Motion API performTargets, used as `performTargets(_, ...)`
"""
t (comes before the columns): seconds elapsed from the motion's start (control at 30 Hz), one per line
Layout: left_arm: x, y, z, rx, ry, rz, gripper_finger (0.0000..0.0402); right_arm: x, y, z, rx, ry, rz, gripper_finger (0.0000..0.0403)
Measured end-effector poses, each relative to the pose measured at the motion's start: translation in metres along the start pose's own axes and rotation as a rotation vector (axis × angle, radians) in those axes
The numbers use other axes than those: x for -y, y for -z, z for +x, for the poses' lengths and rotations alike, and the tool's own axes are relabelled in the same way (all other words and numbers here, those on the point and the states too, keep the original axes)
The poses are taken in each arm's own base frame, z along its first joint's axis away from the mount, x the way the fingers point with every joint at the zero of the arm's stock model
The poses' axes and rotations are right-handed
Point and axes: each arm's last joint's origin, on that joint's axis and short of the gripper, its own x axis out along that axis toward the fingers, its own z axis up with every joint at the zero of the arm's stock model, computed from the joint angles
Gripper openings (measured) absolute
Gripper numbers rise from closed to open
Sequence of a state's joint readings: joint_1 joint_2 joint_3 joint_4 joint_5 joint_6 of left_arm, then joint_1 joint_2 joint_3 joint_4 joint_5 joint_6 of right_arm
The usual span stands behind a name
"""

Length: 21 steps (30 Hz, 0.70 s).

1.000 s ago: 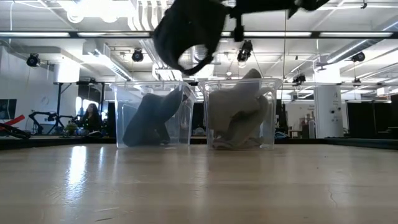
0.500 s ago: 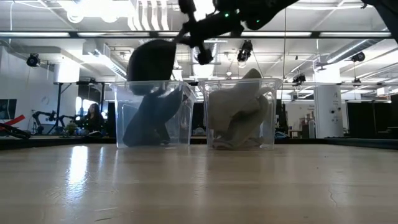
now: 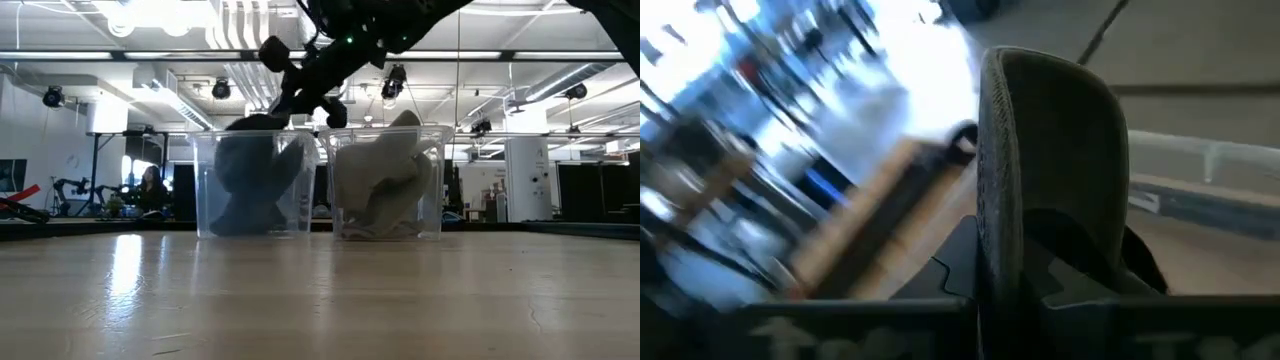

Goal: Pick & Place hat
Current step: Put the dark green cap into the left transparent bin

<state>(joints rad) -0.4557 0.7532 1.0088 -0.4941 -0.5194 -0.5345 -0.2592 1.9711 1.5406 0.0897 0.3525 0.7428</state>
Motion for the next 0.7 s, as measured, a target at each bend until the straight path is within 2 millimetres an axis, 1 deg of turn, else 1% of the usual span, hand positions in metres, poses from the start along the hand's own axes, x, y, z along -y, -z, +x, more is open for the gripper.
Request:
performTargets(0.07,0.0,0.0,0.0,0.002,-0.008,0.003,0.0172,-0.005,0.007,-0.005,-0.018,0.032,-0.099,0.0013)
performTargets(0.17,-0.001,0.001,0.0,0.007,-0.04,0.011,0.0172,-0.008,0.014,-0.009,-0.023,0.044,-0.131,0.0013)
performTargets(0.33,-0.002,0.001,0.002,0.022,-0.08,0.016,0.0172,-0.001,0.037,-0.001,-0.069,0.079,-0.162,0.0013)
performTargets(0.43,-0.001,0.003,0.005,0.015,-0.087,0.019,0.0172,0.003,0.049,0.003,-0.101,0.087,-0.141,0.0013)
performTargets(0.57,0.002,0.006,0.012,-0.002,-0.098,0.014,0.0172,0.009,0.06,0.006,-0.14,0.072,-0.105,0.0013)
performTargets(0.7,0.005,0.01,0.02,-0.025,-0.112,0.014,0.0172,0.011,0.064,0.005,-0.189,0.051,-0.084,0.0031)
